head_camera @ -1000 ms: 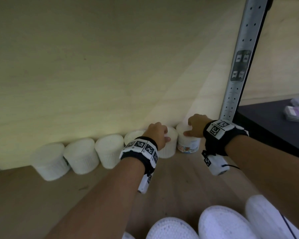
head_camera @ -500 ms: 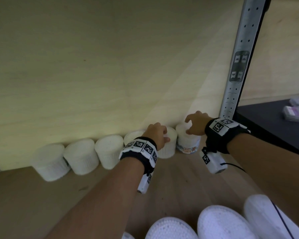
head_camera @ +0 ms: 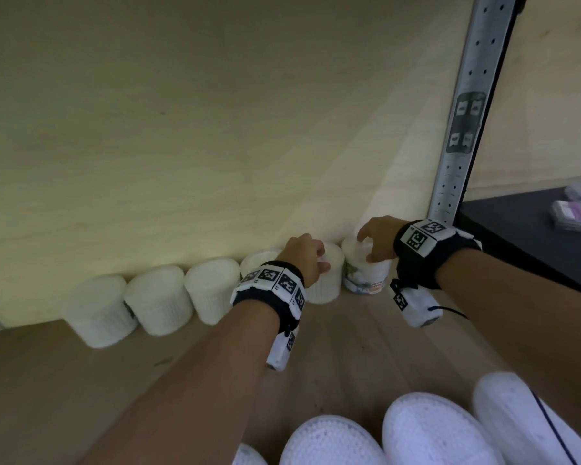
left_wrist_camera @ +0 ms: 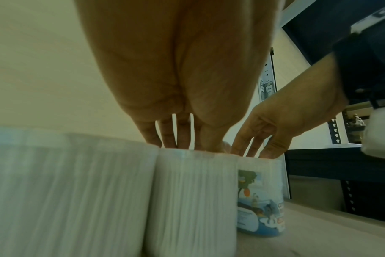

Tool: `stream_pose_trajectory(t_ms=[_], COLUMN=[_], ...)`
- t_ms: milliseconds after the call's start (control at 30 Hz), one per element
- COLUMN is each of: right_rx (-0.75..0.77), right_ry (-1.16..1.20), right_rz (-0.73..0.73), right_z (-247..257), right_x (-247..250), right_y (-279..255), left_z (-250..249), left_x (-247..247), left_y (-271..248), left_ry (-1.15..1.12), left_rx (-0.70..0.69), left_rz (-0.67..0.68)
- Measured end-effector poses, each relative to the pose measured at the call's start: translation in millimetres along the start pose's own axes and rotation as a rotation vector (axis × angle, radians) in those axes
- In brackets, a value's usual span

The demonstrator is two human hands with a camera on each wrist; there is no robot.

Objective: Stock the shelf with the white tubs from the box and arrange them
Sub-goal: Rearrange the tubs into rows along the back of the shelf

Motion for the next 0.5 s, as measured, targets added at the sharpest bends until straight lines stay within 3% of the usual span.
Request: stream_pose_trajectory(t_ms=[500], right_rx=[0.080], right_ry=[-0.090], right_rz=[-0.028], right_z=[5.1], right_x=[0.3], right_y=[0.4], left_z=[-1.0], left_x=[7.4], left_y=[1.6], left_ry=[0.021], left_rx=[-0.028], left_rz=[0.116])
Point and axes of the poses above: each hand's wrist, its own y-axis towards the middle knuckle, its own x-axis out of the back of the hand, z = x × y, the point moved 8 cm from there along y, towards the middle knuckle, and after that the axes turned 6 degrees about x, right-handed, at the moved point
